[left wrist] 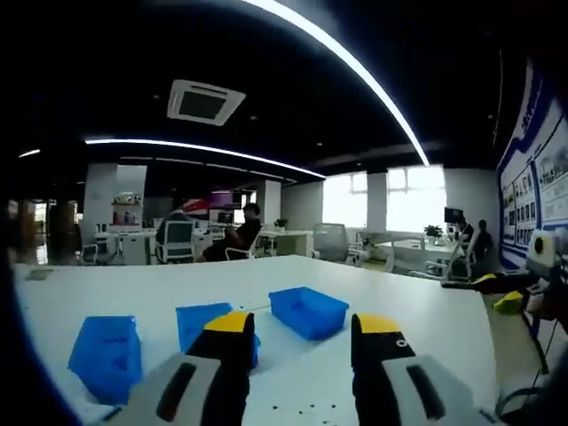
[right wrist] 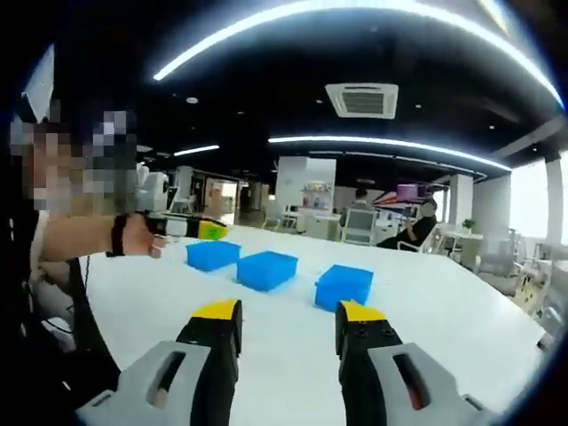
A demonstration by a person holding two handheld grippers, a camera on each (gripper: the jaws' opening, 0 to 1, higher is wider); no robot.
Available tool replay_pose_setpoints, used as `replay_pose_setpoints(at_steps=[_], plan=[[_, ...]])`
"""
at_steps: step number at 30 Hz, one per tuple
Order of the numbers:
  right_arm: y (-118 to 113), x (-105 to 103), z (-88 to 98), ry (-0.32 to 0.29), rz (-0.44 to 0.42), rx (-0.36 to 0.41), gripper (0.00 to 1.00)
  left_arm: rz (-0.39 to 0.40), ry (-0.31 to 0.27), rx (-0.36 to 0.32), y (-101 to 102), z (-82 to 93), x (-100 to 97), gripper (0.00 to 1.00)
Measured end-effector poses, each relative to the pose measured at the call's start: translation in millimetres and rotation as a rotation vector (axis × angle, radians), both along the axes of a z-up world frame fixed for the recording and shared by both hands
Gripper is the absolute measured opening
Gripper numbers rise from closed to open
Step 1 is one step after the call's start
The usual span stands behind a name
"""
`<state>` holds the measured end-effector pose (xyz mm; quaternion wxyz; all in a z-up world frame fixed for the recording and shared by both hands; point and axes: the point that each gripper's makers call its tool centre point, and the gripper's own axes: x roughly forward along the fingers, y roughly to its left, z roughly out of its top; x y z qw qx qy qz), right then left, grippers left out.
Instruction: Pick up the resistors one by one and place each resistor into its matching bin, sorting the parts by color and model until every resistor is separated into the correct bin for its type
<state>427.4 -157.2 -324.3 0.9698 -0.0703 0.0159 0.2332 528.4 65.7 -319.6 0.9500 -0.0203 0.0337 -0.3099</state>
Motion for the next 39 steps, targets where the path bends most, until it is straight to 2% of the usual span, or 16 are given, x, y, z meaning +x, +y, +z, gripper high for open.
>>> replay_pose_setpoints(at_steps=[2, 5, 6, 11, 15, 18, 23, 27, 30, 34, 39], plan=[[4, 1, 1.7, -0.01, 0.016, -0.002, 0.45, 0.017, 0.004, -0.014, 13, -0.9, -10.6, 0.46], [8, 1, 2.5, -0.01, 0.034, 0.005, 0.45, 0.063, -0.005, -0.03, 48, -1.9, -39.3, 0.46], [9, 1, 2.6, -0.01, 0.036, 0.006, 0.45, 0.068, -0.007, -0.029, 51, -2.1, -41.7, 0.46], [13, -1, 0.3, 0.003, 0.057, 0.017, 0.45, 0.126, -0.015, -0.028, 94, -6.2, -81.4, 0.46], [12, -1, -4.5, 0.016, 0.056, 0.004, 0.45, 0.158, 0.003, -0.017, 118, -14.0, -97.8, 0.46], [14, -1, -4.8, 0.019, 0.058, 0.003, 0.45, 0.175, 0.024, -0.011, 129, -20.6, -100.1, 0.46], [21, 1, -9.5, 0.037, 0.076, -0.013, 0.45, 0.145, 0.05, 0.013, 125, -26.0, -95.4, 0.47], [27, -1, -15.9, 0.069, 0.105, -0.033, 0.46, 0.091, 0.109, 0.046, 118, -31.3, -87.8, 0.48], [33, -3, -18.1, 0.084, 0.121, -0.038, 0.46, 0.06, 0.112, 0.105, 114, -30.5, -82.6, 0.48], [37, -4, -20.9, 0.102, 0.139, -0.047, 0.46, 0.018, 0.13, 0.137, 103, -27.3, -77.6, 0.48], [43, -5, -27.1, 0.127, 0.164, -0.071, 0.46, -0.064, 0.18, 0.191, 82, -28.9, -71.8, 0.48]])
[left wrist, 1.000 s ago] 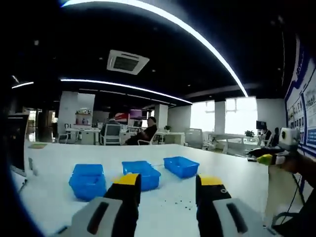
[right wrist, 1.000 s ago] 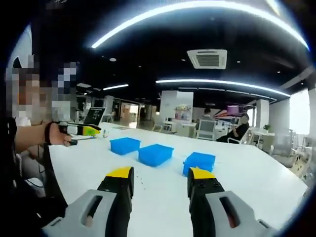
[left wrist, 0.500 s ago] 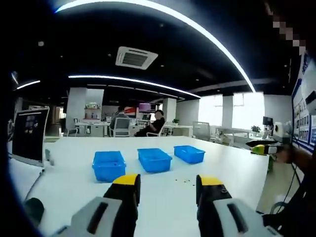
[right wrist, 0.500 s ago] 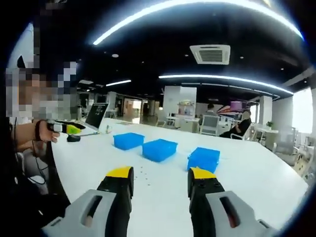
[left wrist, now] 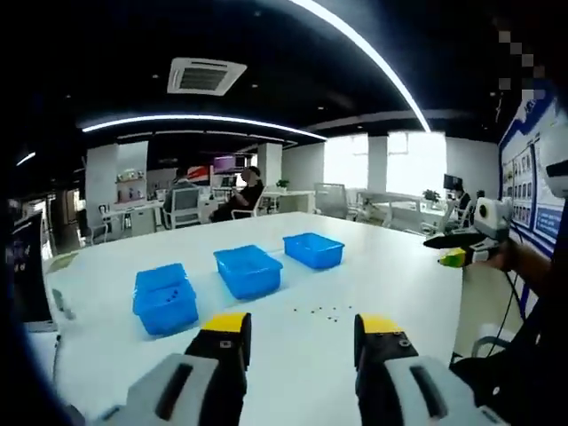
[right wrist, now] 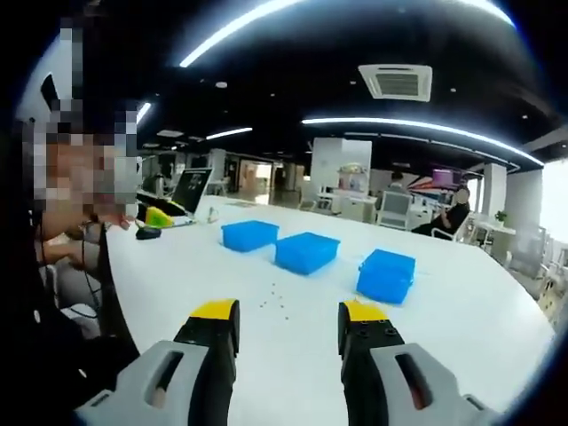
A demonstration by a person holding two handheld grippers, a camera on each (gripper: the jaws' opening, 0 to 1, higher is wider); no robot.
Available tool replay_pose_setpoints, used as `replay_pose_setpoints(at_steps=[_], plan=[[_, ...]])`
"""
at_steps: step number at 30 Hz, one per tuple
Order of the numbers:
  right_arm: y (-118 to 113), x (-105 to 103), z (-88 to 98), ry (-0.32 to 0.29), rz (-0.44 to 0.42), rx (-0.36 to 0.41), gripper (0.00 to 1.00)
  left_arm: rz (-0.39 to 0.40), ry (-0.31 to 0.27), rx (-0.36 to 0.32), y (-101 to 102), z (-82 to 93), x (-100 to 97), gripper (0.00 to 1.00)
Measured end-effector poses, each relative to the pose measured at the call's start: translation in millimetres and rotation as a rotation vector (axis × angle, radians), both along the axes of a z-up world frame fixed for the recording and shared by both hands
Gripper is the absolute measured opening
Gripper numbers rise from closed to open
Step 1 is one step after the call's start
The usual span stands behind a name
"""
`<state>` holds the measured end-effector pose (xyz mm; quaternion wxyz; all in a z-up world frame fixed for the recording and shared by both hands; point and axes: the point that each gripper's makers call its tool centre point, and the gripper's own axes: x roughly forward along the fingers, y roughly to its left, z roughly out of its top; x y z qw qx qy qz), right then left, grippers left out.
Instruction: Pick up the resistors one by one and place each resistor into its matching bin, sorting the parts by color and model until every resistor is separated into the correct bin for its type
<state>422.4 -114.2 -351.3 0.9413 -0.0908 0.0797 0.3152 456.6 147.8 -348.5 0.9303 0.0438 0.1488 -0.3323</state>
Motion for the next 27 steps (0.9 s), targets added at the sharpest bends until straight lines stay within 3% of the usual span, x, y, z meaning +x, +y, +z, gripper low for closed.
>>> replay_pose_setpoints(at_steps=[5, 9, 14, 18, 27], plan=[[6, -3, -11.3, 0.031, 0.034, -0.043, 0.46, -0.079, 0.073, 0.044, -22, -3.9, 14.9, 0.49], [7, -6, -19.2, 0.055, 0.051, -0.058, 0.46, -0.126, 0.136, 0.106, -36, -13.6, 38.9, 0.47], [3, -8, -26.3, 0.074, 0.053, -0.059, 0.46, -0.205, 0.194, 0.209, -53, -26.4, 63.9, 0.47], [-3, -8, -31.9, 0.086, 0.038, -0.047, 0.46, -0.265, 0.252, 0.332, -73, -41.0, 79.5, 0.44], [-13, -6, -42.2, 0.104, 0.01, -0.032, 0.46, -0.4, 0.364, 0.485, -107, -76.2, 103.6, 0.39]])
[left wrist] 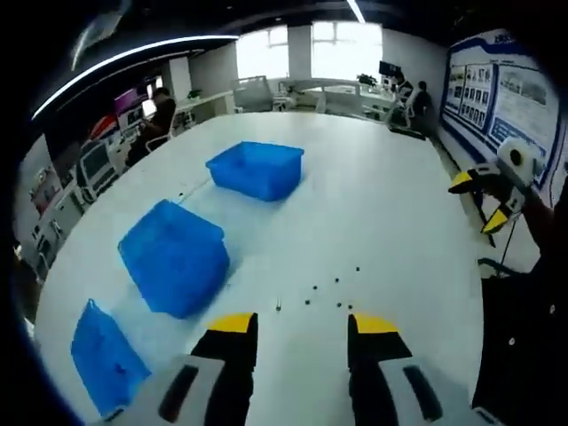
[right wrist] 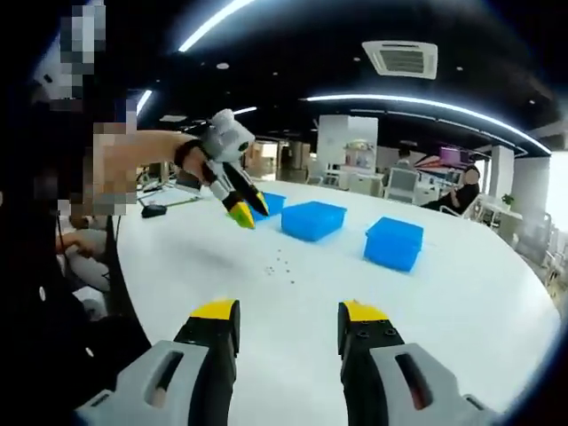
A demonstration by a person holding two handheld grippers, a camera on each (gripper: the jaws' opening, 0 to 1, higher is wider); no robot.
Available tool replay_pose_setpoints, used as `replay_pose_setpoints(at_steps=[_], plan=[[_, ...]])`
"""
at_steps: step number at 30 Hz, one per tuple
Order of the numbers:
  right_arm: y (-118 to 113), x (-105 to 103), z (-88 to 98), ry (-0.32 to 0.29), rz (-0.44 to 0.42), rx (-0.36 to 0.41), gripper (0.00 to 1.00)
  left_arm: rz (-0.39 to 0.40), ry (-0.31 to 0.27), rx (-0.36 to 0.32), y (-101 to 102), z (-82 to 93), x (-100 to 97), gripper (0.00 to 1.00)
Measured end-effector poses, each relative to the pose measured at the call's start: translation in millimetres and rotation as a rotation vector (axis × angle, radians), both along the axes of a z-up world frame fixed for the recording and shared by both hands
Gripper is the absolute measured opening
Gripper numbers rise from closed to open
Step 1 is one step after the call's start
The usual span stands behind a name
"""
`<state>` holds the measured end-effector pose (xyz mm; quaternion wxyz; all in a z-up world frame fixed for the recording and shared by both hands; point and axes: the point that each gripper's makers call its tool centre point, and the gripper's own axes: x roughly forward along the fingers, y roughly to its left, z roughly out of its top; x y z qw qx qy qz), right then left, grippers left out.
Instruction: Pick up the resistors one by one and place each resistor into its matching bin, sorting the parts by color and model until every resistor is separated into the correct bin for its type
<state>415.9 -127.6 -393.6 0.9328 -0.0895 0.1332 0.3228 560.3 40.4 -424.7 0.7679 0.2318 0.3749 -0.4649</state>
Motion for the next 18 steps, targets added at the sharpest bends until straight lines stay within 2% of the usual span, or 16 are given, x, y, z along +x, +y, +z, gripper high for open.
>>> replay_pose_setpoints(at_steps=[3, 5, 10, 18], plan=[[-4, 1, -3.4, 0.005, -0.016, 0.01, 0.46, -0.02, 0.039, 0.05, -4, -18.3, 8.5, 0.33], [-6, 2, -5.6, 0.007, -0.023, 0.012, 0.46, -0.03, 0.071, 0.073, -5, -26.8, 9.5, 0.33], [-11, 4, -10.1, 0.016, -0.035, 0.024, 0.46, -0.039, 0.072, 0.116, -7, -43.1, 21.9, 0.3], [-12, 7, -14.6, 0.024, -0.038, 0.028, 0.46, -0.042, 0.107, 0.135, -7, -52.0, 25.9, 0.26]])
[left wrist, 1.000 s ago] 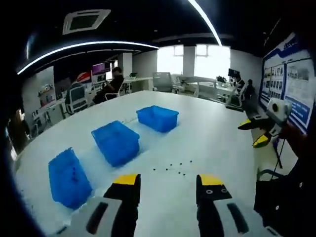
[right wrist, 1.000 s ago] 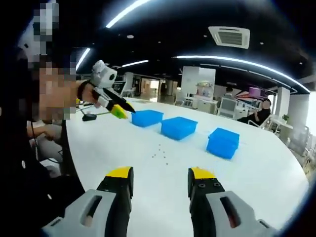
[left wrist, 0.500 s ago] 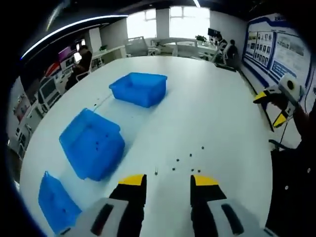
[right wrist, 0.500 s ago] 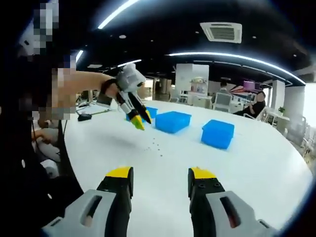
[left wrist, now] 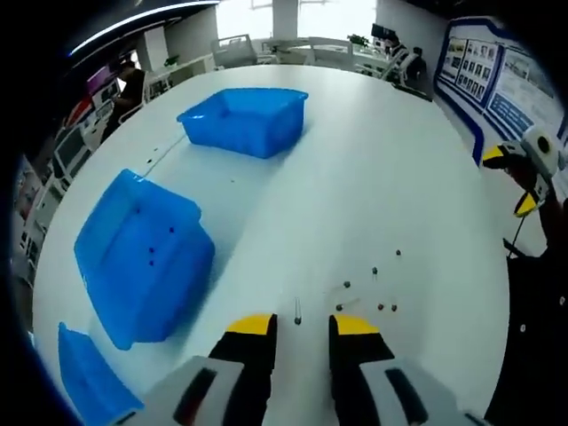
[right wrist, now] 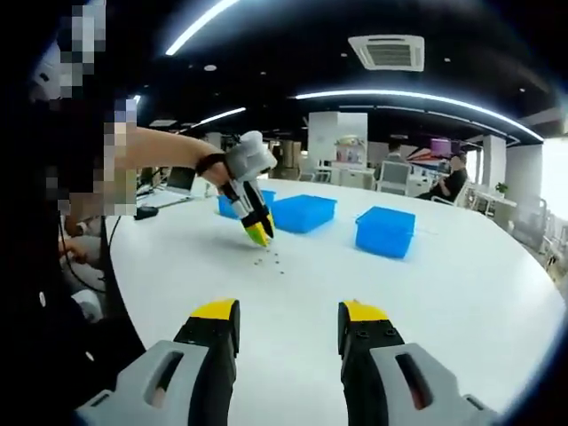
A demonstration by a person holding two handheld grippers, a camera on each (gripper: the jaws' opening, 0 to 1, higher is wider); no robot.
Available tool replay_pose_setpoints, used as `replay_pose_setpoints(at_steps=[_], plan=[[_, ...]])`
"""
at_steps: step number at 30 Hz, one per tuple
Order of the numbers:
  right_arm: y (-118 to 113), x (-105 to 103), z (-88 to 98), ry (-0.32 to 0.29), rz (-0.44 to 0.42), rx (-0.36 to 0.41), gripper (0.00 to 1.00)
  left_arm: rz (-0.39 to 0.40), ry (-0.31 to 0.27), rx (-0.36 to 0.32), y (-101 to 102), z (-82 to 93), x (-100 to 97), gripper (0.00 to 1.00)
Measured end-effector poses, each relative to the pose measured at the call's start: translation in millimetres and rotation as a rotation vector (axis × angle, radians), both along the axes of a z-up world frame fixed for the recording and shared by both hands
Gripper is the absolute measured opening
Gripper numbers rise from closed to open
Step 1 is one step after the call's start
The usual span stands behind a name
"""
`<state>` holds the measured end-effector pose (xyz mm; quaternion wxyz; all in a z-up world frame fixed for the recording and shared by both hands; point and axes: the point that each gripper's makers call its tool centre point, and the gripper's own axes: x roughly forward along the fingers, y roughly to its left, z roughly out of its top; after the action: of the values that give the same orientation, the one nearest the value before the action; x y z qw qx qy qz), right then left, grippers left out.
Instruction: Pick up the resistors one by one and place each resistor into its matching bin, sorting the parts by color and model until every resistor is separated into the correct bin for its type
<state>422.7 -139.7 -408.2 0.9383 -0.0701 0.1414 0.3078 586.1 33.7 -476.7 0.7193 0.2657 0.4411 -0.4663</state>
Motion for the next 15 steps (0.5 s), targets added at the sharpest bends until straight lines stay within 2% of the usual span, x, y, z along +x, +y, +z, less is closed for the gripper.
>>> replay_pose_setpoints(at_steps=[5, 6, 12, 15], plan=[[-1.7, 1.7, -1.2, 0.0, -0.006, 0.001, 0.46, 0.015, 0.015, 0.009, 3.3, -4.2, 4.8, 0.19], [-2.2, 2.0, -1.1, 0.0, -0.008, 0.002, 0.46, 0.04, 0.023, 0.013, 4.8, -4.5, 6.7, 0.17], [-2.7, 0.3, -1.5, 0.0, -0.013, -0.005, 0.46, 0.03, 0.015, 0.014, 4.6, -4.9, 8.5, 0.13], [-3.8, -0.2, -1.8, 0.001, -0.018, -0.002, 0.46, 0.02, 0.038, 0.008, 0.8, -5.7, 2.4, 0.05]])
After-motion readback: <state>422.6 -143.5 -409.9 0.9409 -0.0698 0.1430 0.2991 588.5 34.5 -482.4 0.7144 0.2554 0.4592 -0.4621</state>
